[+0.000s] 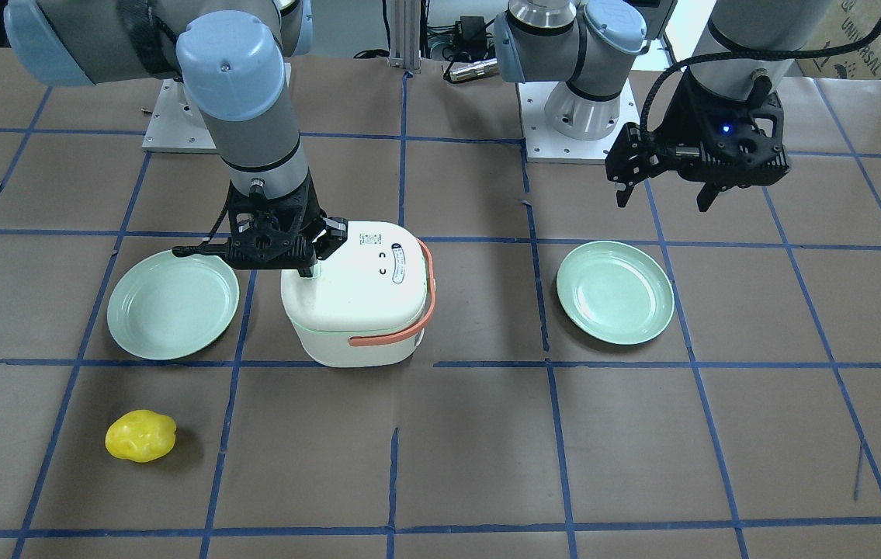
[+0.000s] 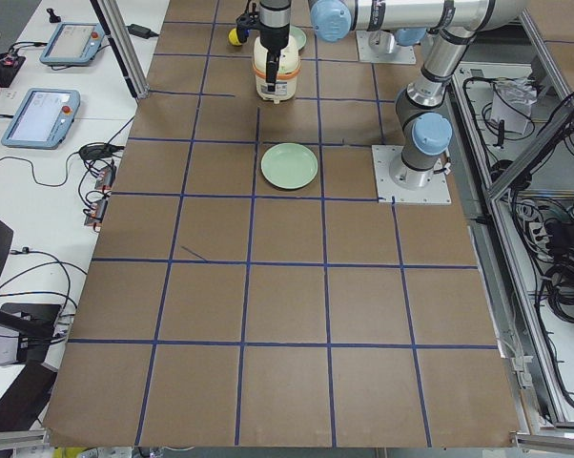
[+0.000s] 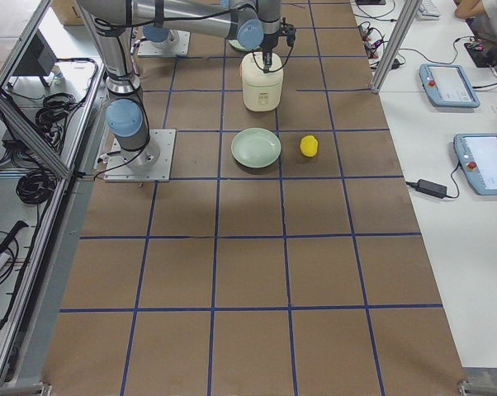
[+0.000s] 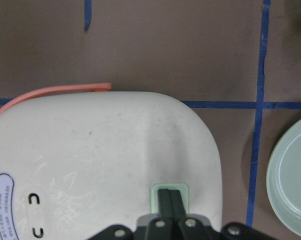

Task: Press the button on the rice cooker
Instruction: 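Press down on the green button with the closed right gripper, then lift the right gripper away as the cooker lid pops open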

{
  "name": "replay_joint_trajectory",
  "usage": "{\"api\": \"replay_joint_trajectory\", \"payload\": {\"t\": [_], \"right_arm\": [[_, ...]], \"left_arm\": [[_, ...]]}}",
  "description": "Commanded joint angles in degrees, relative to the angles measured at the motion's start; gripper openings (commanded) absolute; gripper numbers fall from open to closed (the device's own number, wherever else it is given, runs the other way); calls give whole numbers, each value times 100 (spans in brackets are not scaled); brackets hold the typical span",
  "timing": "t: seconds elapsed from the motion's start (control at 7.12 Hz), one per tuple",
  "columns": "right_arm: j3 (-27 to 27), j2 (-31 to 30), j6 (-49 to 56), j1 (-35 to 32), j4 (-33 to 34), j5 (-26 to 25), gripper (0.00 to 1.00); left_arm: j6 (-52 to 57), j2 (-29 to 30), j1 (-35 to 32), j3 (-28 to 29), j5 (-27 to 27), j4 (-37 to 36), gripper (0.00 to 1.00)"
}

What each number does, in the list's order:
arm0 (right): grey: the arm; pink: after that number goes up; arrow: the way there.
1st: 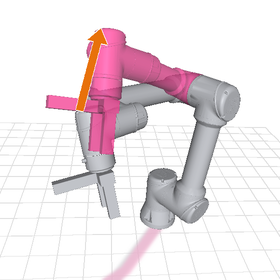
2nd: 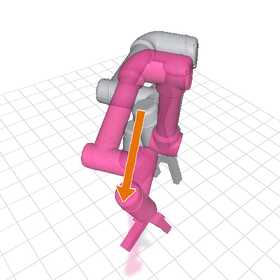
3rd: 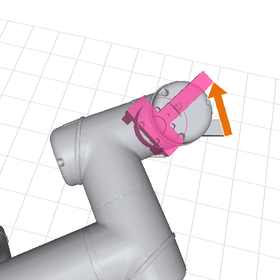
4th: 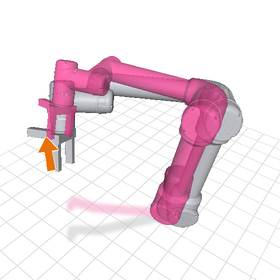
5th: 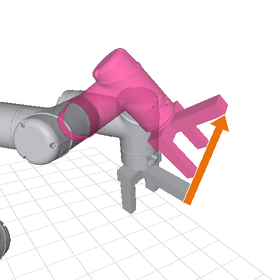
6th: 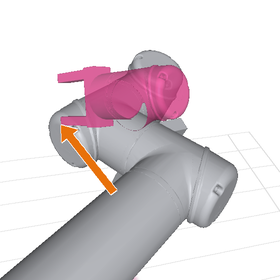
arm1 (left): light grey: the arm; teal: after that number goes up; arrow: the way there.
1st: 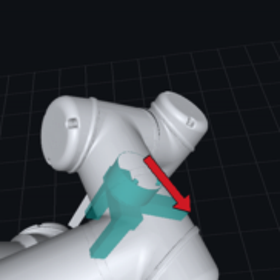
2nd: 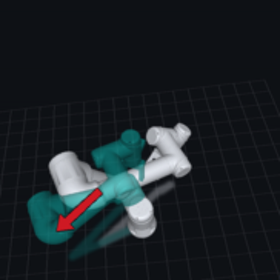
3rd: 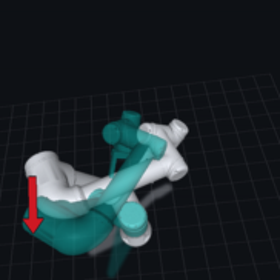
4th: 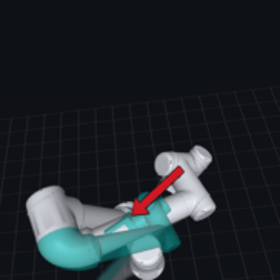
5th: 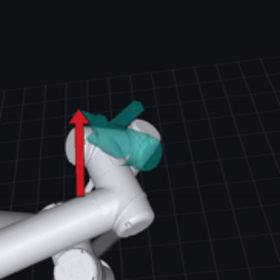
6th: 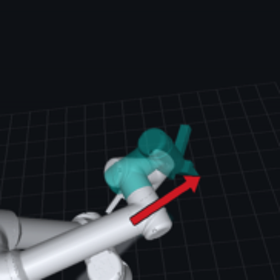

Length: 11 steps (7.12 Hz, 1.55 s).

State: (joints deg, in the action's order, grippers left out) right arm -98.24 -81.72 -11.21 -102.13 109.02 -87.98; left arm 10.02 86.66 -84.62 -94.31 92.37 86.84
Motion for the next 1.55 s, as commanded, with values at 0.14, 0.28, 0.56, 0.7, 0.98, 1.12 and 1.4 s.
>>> {"api": "replay_joint_trajectory", "payload": {"t": [0.14, 0.28, 0.56, 0.7, 0.98, 1.12, 1.4], "right_arm": [[664, 7, 66, 122, -808, -236, 24], [770, -20, 136, 332, -891, -316, 26], [789, -142, 356, 562, -1058, -334, 37], [797, -256, 626, 763, -1067, -439, 40], [806, -712, 1189, 1290, -1687, -352, 46], [893, -880, 1287, 1292, -1761, -273, 53], [991, -1126, 1480, 1178, -2385, -90, 99]], "left_arm": [[0, 0, -1, 0, 0, 0, 100], [0, 0, -1, 0, 0, 0, 100], [0, 0, -1, 0, 0, 0, 100], [0, 0, 7, 0, 0, 0, 100], [0, 0, -1, 0, 0, 0, 100], [0, 0, 7, 0, 0, 0, 100], [0, 0, 7, 0, 0, 0, 100]]}}
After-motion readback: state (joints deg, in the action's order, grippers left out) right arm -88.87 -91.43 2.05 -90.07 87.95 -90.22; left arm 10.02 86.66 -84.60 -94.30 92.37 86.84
